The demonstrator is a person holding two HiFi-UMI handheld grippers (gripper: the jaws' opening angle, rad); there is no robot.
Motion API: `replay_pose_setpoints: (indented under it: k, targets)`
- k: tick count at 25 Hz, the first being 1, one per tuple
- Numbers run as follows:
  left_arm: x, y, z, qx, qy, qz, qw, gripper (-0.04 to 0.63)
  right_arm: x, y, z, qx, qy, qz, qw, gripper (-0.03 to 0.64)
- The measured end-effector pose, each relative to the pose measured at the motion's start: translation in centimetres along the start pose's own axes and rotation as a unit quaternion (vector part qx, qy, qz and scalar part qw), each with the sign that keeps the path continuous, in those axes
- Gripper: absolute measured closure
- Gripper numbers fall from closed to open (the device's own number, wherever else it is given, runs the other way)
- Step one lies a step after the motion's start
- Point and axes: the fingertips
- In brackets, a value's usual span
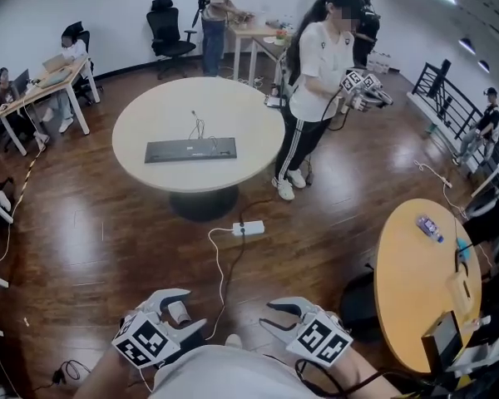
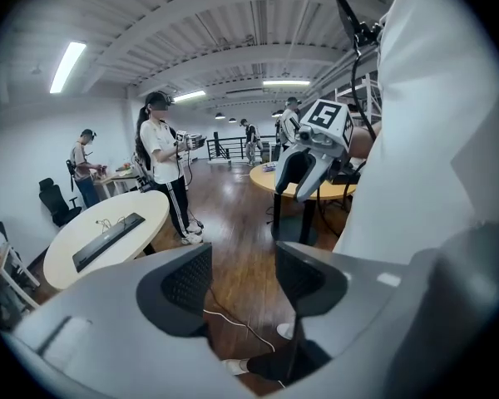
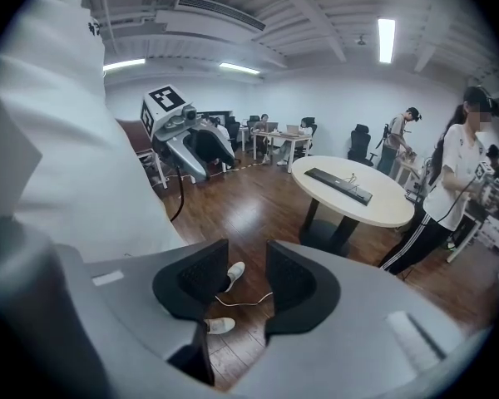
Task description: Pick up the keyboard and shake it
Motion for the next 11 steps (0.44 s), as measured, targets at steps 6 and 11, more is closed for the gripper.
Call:
replay_pose_setpoints:
  k: [6,11]
  targets:
    - [-0.2,-0.6,1.2,0.003,-0.008,-0.002,1.0,0.36,0.4,-1.0,-0.9,-0.007,-0.002,-0.003,1.0,0.471]
    - [-0.4,-0.8,0.7,0.005,-0.015,-0.005,0.9999,0.362,-0.2,-1.0,-0.8,-0.016,0.0,-0.002,1.0,0.474]
Point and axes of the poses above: the fingertips, and each gripper's own axes: x forward along the fingers, z to its left, y out of its underside, and after that the axes turned 11 degrees about -x, right-handed
